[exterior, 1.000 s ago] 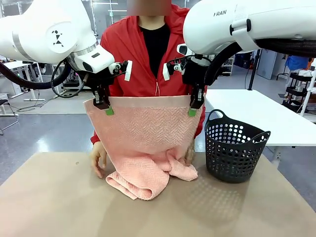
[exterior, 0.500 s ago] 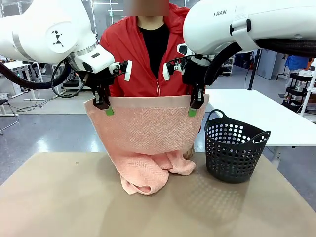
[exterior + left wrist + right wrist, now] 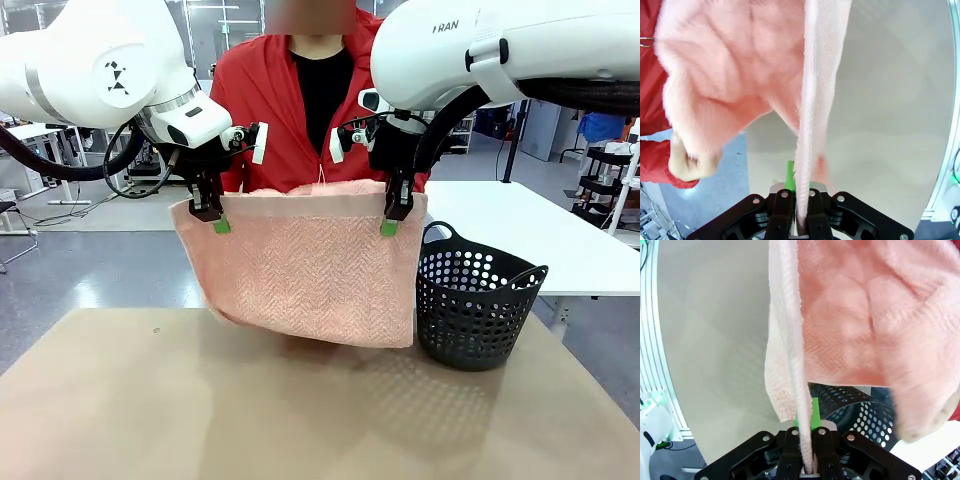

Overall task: Fold the towel.
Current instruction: Release the end of the 100 cm Hotel Towel you were holding and grab the top end of the folded side.

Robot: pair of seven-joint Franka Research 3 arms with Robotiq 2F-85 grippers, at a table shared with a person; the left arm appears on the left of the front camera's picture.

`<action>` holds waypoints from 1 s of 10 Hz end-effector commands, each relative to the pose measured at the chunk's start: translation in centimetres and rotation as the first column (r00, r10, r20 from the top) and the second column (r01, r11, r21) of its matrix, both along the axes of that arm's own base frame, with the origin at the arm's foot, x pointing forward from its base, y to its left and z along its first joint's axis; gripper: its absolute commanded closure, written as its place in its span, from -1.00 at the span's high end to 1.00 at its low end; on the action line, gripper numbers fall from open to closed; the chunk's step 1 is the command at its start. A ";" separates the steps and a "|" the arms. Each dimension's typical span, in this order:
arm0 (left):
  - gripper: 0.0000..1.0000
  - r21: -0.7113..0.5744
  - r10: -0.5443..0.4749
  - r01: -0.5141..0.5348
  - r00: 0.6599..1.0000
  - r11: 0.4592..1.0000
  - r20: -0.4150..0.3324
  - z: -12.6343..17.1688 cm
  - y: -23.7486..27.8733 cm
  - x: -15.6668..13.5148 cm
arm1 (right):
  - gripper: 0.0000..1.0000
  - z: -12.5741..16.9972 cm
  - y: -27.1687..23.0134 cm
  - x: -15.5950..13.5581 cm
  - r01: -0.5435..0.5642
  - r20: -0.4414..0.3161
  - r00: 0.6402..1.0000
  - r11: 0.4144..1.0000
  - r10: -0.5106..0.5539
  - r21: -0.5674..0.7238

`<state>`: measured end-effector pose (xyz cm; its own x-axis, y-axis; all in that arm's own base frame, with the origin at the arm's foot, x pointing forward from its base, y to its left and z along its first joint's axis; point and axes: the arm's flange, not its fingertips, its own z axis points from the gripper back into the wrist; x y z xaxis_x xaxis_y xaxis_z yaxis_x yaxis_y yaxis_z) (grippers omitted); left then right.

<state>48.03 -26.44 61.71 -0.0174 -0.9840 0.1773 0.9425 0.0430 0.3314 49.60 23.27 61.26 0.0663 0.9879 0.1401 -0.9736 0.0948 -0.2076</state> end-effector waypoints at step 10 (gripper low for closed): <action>-1.00 0.003 0.000 0.000 1.000 1.000 0.004 0.0 0.1 0.1 | -1.00 0.1 0.0 0.0 -0.001 0.004 1.000 1.000 0.001 -0.004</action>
<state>48.04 -26.46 61.69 -0.0176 -0.9840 0.1771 0.9427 0.0427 0.3310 49.59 23.29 61.26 0.0660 0.9879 0.1400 -0.9736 0.0945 -0.2076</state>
